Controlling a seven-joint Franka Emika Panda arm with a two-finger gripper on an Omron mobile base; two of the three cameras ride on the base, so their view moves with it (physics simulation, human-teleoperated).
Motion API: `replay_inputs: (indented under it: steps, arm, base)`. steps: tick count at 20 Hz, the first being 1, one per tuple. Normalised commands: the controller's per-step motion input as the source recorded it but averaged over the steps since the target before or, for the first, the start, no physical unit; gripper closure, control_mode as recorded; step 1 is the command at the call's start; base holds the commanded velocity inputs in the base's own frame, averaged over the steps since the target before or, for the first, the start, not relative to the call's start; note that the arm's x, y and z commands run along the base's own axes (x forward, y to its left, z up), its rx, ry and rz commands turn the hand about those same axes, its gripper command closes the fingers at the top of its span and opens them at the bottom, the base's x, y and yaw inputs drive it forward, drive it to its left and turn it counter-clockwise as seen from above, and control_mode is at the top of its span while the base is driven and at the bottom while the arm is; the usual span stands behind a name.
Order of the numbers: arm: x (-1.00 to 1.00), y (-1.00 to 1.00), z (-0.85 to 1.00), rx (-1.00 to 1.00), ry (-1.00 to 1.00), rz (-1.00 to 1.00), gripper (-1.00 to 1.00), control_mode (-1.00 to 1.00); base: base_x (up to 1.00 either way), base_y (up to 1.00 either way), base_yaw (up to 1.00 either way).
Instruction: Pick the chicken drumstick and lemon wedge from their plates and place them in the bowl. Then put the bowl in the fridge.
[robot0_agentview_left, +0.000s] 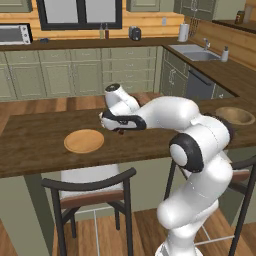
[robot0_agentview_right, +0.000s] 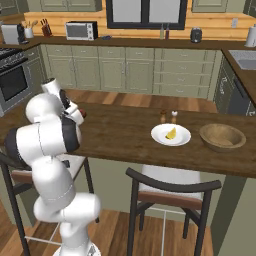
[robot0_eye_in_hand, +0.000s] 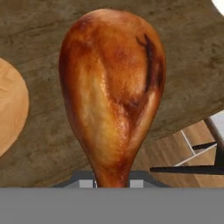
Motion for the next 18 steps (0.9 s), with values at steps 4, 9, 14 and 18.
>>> replay_inputs:
  steps: [4,9,14,18]
  arm:
    - [0.19,-1.0,0.98,0.17,0.03,0.0,1.0,-1.0]
    - [0.12,-1.0,0.67,0.1,0.09,0.0,1.0,-1.0]
    - [-0.23,-1.0,0.0,0.0,0.0,0.0,1.0,-1.0]
    - [-0.24,-1.0,-0.08,-0.03,0.0,0.0,1.0,-1.0]
  base:
    - [0.0,0.0,0.0]
    - [0.0,0.0,0.0]
    - [0.0,0.0,0.0]
    - [0.0,0.0,0.0]
